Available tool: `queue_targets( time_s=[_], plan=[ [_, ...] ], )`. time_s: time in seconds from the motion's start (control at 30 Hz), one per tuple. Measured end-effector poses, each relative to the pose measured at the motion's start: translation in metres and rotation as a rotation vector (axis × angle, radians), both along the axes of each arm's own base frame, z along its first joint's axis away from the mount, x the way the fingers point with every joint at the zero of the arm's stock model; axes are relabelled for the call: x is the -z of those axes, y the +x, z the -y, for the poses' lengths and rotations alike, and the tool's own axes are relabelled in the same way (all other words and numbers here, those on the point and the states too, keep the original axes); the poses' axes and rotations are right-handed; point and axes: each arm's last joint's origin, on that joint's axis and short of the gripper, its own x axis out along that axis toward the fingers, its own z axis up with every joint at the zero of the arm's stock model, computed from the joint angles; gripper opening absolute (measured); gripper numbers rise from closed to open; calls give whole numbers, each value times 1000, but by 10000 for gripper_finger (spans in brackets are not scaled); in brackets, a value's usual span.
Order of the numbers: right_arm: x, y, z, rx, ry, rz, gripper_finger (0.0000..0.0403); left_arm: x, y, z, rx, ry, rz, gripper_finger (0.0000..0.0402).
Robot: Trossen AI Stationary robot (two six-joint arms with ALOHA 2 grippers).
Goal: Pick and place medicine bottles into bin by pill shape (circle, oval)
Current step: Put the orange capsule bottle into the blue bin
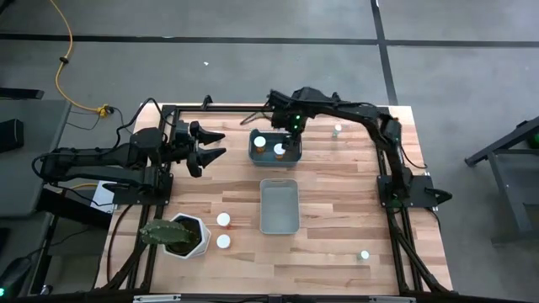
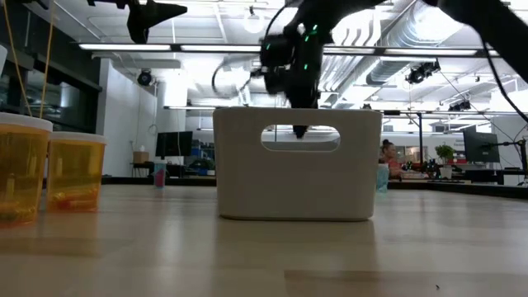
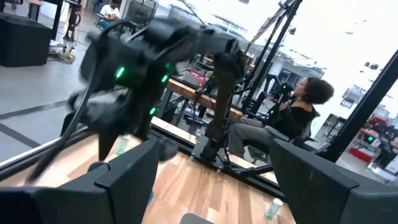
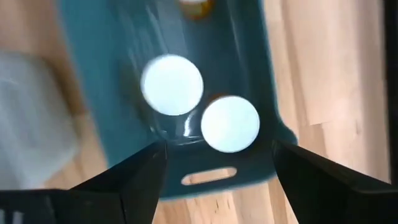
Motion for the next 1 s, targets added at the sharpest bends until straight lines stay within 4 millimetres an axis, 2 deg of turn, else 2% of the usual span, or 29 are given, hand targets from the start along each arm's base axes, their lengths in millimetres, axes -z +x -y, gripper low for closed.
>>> queue_targets(
  time_s=[0.17,0.3,0.5,0.67,0.83,1.0],
  plan=[
    [-39,-21,-14,27,-21,197,282,1,0,0,0,5,-11,293],
    [-51,-41,-40,75,5,433,282,1,0,0,0,8,-18,293],
    [-44,-71,-93,93,45,760,282,2,0,0,-4,61,-39,293],
    [-44,-89,-124,39,54,958,282,2,0,0,-5,103,-53,293],
    [-42,-94,-144,-97,14,1028,282,2,0,0,-7,153,-70,293],
    [-43,-92,-152,-96,-14,1038,282,2,0,0,-8,171,-77,293]
  ],
)
